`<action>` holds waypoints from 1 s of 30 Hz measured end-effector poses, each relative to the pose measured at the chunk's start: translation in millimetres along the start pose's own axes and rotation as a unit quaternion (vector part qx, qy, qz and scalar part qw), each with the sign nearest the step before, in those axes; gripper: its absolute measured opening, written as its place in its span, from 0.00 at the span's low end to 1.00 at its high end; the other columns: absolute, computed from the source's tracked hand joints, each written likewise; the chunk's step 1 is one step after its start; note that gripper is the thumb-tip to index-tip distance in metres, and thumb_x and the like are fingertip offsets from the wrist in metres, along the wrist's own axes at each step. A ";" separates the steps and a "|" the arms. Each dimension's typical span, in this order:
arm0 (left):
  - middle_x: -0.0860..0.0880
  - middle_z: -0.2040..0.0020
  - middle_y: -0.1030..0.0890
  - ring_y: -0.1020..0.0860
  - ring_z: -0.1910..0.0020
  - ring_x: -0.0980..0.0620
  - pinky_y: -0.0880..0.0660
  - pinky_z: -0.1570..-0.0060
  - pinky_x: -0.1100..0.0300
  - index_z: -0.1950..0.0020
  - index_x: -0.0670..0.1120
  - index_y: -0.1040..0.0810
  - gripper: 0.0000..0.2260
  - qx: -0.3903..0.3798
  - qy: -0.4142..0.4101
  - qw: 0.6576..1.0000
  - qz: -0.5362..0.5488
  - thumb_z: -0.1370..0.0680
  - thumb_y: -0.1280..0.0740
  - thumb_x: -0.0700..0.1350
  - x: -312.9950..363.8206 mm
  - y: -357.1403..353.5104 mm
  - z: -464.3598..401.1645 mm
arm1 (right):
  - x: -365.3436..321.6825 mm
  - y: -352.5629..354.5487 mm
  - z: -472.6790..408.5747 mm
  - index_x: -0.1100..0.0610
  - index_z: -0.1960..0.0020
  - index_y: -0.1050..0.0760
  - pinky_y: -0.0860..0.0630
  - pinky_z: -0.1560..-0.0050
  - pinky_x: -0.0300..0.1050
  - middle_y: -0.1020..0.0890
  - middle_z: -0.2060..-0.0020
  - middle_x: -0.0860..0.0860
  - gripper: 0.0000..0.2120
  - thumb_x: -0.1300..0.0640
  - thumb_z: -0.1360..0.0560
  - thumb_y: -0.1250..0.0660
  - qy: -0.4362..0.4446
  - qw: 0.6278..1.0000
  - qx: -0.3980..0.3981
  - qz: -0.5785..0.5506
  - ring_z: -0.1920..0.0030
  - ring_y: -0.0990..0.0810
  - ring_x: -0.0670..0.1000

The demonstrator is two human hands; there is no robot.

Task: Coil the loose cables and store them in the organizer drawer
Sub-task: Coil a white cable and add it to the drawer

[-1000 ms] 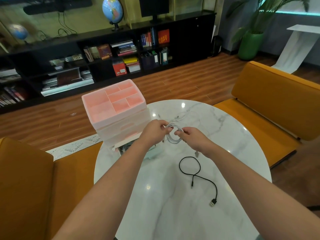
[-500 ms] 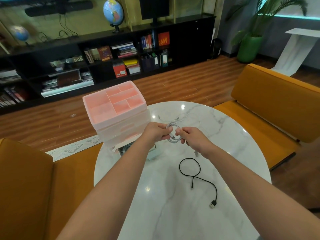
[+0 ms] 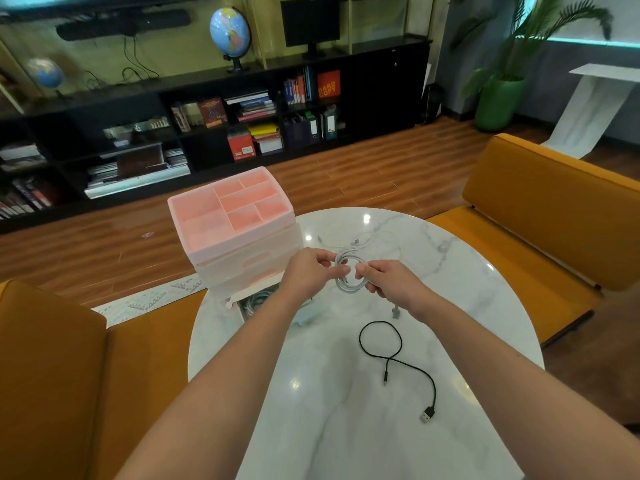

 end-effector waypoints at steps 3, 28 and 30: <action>0.55 0.63 0.19 0.23 0.64 0.58 0.28 0.69 0.67 0.54 0.49 0.19 0.08 -0.019 -0.001 0.999 0.046 0.28 0.24 0.50 2.3 -4.2 3.4 | -3.0 3.5 0.2 0.57 0.51 0.19 0.33 0.61 0.42 0.26 0.69 0.48 0.17 0.46 0.19 0.40 0.008 1.000 0.002 0.001 0.67 0.32 0.48; 0.53 0.50 0.17 0.21 0.52 0.56 0.23 0.53 0.61 0.43 0.47 0.17 0.11 -0.053 -0.035 0.997 0.054 0.20 0.34 0.50 10.1 -1.5 9.7 | -6.9 20.0 -2.0 0.60 0.55 0.20 0.35 0.66 0.38 0.24 0.68 0.48 0.13 0.52 0.20 0.37 -0.002 1.000 0.016 0.005 0.70 0.34 0.46; 0.55 0.51 0.16 0.22 0.51 0.59 0.29 0.50 0.63 0.46 0.47 0.15 0.10 0.015 -0.051 0.998 0.025 0.21 0.33 0.50 9.1 3.3 6.2 | -6.1 18.9 -3.5 0.61 0.51 0.19 0.34 0.65 0.37 0.25 0.66 0.50 0.12 0.55 0.20 0.37 0.001 1.000 -0.001 -0.019 0.68 0.34 0.47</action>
Point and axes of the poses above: each hand's wrist, its own z-axis away from the middle knuckle, its own y-axis out of the back of the hand, x = y × z, the point moved 4 cm from there along -z, towards the middle knuckle
